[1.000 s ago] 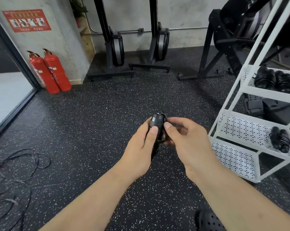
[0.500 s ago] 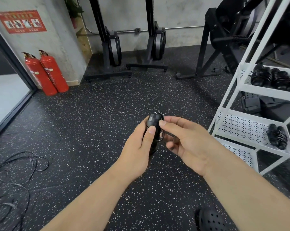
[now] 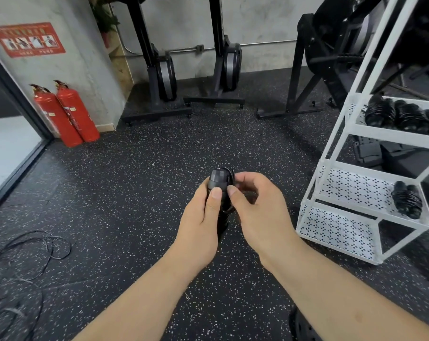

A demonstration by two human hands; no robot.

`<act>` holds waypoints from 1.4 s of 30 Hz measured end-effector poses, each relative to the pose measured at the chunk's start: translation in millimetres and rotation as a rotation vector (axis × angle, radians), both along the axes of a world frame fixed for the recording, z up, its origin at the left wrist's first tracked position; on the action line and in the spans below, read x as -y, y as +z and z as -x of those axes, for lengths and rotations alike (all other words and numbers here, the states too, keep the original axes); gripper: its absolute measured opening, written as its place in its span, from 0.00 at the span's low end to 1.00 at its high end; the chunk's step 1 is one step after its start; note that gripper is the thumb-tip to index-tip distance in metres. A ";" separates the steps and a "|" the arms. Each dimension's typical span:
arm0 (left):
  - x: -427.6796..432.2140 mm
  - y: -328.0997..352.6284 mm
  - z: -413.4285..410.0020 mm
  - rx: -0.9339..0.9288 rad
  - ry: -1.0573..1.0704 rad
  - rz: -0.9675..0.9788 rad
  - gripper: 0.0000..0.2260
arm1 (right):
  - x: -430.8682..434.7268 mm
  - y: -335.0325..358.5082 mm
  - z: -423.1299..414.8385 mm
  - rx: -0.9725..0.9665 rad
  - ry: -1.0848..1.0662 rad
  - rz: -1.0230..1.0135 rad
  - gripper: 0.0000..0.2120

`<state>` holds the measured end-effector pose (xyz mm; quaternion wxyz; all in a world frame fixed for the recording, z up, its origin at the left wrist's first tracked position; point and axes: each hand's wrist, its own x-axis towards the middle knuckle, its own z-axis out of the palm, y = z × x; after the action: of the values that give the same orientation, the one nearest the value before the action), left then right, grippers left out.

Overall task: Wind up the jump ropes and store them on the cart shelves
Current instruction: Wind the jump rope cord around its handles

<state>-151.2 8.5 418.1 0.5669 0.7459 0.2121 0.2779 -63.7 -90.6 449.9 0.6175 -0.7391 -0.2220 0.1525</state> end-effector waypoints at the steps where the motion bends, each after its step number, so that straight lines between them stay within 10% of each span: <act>1: 0.0 1.4 0.3 0.002 -0.003 -0.013 0.17 | 0.7 0.2 -1.7 0.023 0.005 0.008 0.09; 9: 4.3 4.2 0.3 -0.012 -0.046 -0.009 0.17 | -3.0 0.7 -7.5 -0.148 0.022 -0.073 0.07; 28: 15.2 15.5 -3.7 0.009 0.014 0.055 0.14 | -0.3 2.8 -5.8 0.245 -0.105 0.096 0.08; 35: 9.9 20.0 0.3 0.034 0.052 0.368 0.17 | 12.5 16.5 -35.7 -0.311 0.314 -0.040 0.08; 42: -11.2 28.4 2.8 0.046 0.157 0.498 0.20 | 20.9 20.9 -22.1 -0.432 0.605 -0.135 0.08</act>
<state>-154.0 19.6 446.5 0.7144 0.5580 0.3183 0.2774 -41.6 -111.4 470.8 0.6244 -0.5486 -0.3043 0.4654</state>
